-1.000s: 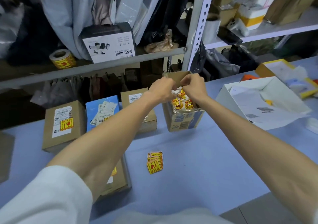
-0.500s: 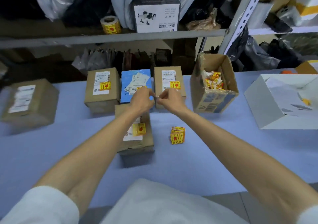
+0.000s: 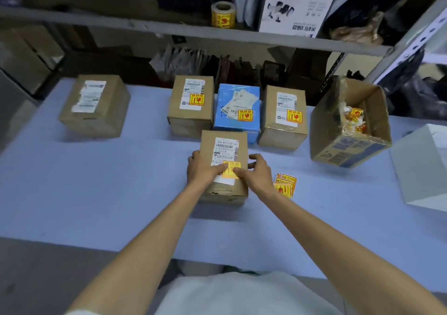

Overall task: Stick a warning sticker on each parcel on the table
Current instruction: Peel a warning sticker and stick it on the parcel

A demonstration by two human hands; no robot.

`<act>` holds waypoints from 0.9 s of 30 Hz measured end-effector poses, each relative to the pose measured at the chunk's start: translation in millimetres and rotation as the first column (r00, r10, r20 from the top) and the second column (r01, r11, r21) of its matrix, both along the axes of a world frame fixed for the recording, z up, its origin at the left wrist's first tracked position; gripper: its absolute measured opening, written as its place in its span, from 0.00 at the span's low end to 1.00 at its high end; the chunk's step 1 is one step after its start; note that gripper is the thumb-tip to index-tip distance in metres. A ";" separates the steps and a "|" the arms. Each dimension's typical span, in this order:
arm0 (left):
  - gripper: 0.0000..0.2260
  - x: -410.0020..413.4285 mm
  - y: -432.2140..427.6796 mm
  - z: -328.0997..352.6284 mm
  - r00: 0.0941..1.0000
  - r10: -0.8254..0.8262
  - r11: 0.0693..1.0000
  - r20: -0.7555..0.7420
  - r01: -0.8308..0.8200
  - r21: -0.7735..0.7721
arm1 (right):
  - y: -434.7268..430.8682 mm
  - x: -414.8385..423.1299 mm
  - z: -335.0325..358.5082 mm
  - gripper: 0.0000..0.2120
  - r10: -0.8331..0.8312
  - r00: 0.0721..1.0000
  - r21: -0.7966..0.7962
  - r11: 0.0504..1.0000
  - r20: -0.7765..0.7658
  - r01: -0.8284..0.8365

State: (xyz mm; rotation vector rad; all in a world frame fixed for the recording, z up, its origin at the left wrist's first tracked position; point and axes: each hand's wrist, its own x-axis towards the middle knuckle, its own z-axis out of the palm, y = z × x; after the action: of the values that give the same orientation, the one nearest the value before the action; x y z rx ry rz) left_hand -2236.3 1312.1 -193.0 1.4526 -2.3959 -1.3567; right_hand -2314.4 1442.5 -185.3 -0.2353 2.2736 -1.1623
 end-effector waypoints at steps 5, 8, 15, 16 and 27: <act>0.35 50.4 -46.4 3.4 0.997 0.072 0.997 0.030 -0.073 0.020 | -46.9 47.8 2.4 0.24 0.060 0.998 -0.049 0.997 0.004 -0.059; 0.37 88.6 -89.8 1.0 0.994 0.059 0.994 0.091 -0.067 0.086 | -81.9 79.5 1.0 0.27 0.109 0.992 -0.126 0.987 0.064 -0.100; 0.26 152.1 -162.0 -4.3 0.968 0.250 0.940 -0.039 -0.232 0.251 | -158.9 115.1 -2.6 0.30 0.167 0.984 -0.181 0.971 0.059 -0.154; 0.23 155.6 -169.7 -3.3 0.965 0.258 0.942 -0.056 -0.238 0.238 | -169.3 116.7 -2.4 0.30 0.174 0.983 -0.192 0.968 0.065 -0.159; 0.29 105.6 -262.8 25.6 0.946 0.208 0.959 -0.250 -0.147 0.242 | -275.6 81.7 17.9 0.15 0.121 0.982 -0.129 0.982 -0.146 -0.141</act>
State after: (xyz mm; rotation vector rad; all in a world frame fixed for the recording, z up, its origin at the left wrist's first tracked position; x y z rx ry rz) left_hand -2130.7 1049.3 -167.4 1.3786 -1.9467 -1.6933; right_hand -2232.7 1167.0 -167.4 -0.5271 2.2573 -1.2710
